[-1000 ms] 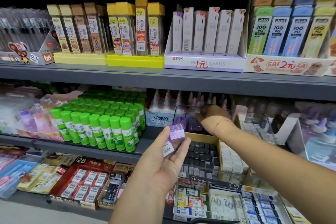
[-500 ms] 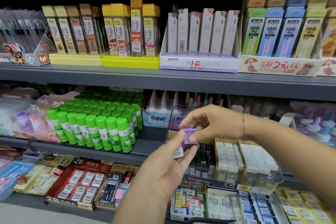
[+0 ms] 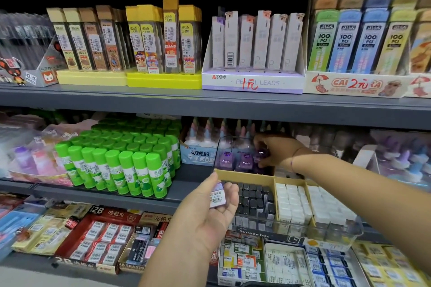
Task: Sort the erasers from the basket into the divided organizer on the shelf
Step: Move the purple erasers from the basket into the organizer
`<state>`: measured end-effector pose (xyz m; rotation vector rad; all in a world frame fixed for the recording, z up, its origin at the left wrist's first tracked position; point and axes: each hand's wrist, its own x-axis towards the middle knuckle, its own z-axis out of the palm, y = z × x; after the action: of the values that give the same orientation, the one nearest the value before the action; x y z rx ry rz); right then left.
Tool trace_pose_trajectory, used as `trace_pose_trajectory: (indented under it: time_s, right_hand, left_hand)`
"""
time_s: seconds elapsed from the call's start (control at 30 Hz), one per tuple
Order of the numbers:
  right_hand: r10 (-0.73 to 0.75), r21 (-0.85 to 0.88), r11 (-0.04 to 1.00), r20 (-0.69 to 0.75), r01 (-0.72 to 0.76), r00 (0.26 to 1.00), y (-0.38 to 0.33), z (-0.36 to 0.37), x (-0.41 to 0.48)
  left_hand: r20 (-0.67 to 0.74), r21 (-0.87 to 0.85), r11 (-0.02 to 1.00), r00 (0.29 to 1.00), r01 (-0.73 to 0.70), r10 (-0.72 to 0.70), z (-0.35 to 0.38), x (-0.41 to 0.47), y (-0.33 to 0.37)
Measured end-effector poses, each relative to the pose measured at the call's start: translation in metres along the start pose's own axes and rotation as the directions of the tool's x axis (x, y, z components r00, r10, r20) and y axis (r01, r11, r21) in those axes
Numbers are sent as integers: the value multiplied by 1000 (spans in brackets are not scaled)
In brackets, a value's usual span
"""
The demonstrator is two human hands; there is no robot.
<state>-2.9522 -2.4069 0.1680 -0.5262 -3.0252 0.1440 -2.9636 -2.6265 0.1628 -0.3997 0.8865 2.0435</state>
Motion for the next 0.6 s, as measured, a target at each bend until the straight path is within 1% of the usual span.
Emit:
trace_pose_trajectory:
  time_s: [0.1,0.23,0.43,0.6]
  right_hand:
    - [-31,-8,999,-16,31,999,-1,6,2]
    - [-50,-75,996,-14,49,999,-1,11,2]
    - [-35,15,999,42,35,999,0,12,6]
    - [-26,1,1000,-7,26,1000,2,9,1]
  left_hand:
    - [-9,2,1000,1000,-2,2,1,1,0]
    - [-4,-3,1000,1000,4,-4,2,1,0]
    - [-5,-12,1000,1000,3,-4,1,2,-1]
    - [-6,-15,1000,1000,2,-2,2,1,-1]
